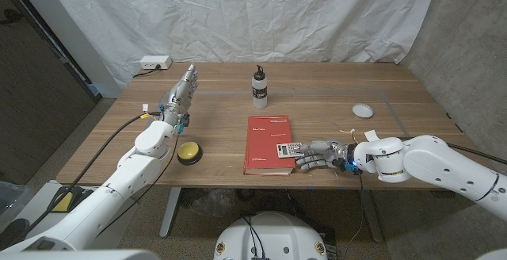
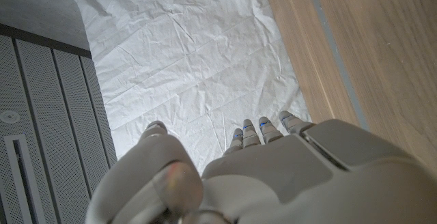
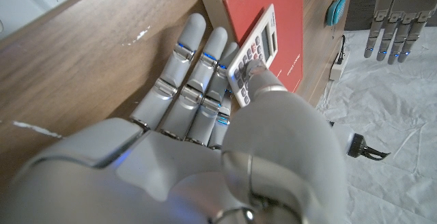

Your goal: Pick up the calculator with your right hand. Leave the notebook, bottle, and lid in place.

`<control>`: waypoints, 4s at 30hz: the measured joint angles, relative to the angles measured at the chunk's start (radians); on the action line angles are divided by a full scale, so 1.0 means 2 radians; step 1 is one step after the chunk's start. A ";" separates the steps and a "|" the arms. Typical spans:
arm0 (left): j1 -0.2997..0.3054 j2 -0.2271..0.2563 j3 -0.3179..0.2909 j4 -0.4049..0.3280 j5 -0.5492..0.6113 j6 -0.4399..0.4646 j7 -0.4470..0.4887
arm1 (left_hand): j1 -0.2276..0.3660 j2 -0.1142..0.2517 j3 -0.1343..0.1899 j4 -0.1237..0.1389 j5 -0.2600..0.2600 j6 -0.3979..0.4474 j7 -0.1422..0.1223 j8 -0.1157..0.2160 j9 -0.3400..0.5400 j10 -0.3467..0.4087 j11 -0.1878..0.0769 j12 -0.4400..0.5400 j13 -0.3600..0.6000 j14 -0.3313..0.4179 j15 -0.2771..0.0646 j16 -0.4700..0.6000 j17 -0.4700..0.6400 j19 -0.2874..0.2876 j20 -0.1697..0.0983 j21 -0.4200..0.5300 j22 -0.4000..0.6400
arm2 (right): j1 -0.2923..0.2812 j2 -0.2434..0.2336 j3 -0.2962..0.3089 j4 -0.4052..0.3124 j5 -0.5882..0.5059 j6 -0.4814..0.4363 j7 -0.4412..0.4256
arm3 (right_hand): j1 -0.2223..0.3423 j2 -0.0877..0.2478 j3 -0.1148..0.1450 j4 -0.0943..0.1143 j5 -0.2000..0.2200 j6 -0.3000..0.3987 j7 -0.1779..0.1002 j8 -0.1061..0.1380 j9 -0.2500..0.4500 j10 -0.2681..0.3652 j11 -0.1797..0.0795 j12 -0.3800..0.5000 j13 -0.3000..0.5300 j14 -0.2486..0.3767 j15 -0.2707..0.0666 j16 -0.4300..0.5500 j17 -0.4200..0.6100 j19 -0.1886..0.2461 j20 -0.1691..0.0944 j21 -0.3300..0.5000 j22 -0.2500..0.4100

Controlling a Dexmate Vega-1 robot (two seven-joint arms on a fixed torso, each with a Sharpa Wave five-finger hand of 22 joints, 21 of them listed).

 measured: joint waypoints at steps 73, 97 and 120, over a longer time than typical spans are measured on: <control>0.032 0.017 -0.012 -0.070 0.018 0.027 0.039 | 0.002 0.002 -0.007 0.000 -0.004 0.000 0.000 0.000 0.000 0.000 0.000 0.000 0.000 0.000 0.000 0.000 0.000 0.000 0.000 0.000 0.000 | -0.079 -0.033 0.052 -0.017 -0.016 0.096 0.011 | 0.046 0.003 0.007 -0.004 -0.012 0.048 -0.018 0.020 0.023 0.029 -0.004 0.009 0.014 0.029 -0.015 0.018 0.023 0.004 -0.002 0.045 0.012; 0.044 0.028 -0.020 -0.093 0.020 0.040 0.045 | 0.002 0.002 -0.010 0.001 -0.004 0.000 0.000 0.000 0.000 0.000 0.000 0.000 0.000 0.000 0.000 0.000 0.000 0.000 0.000 0.000 0.000 | -0.090 -0.038 0.071 -0.036 -0.047 0.128 0.018 | 0.047 0.002 0.007 -0.004 -0.016 0.048 -0.018 0.020 0.028 0.029 -0.004 0.008 0.019 0.031 -0.015 0.018 0.025 0.000 -0.002 0.053 0.014; 0.052 0.037 -0.030 -0.103 0.018 0.047 0.046 | 0.005 0.005 -0.013 0.001 -0.004 0.000 0.000 0.000 0.000 0.000 0.000 0.000 0.000 0.000 0.000 0.000 0.000 0.000 0.000 -0.001 0.000 | -0.083 -0.033 0.088 -0.059 -0.072 0.138 0.018 | 0.047 0.002 0.005 -0.003 -0.015 0.048 -0.018 0.021 0.032 0.029 -0.004 0.005 0.021 0.034 -0.016 0.018 0.030 -0.004 0.002 0.065 0.014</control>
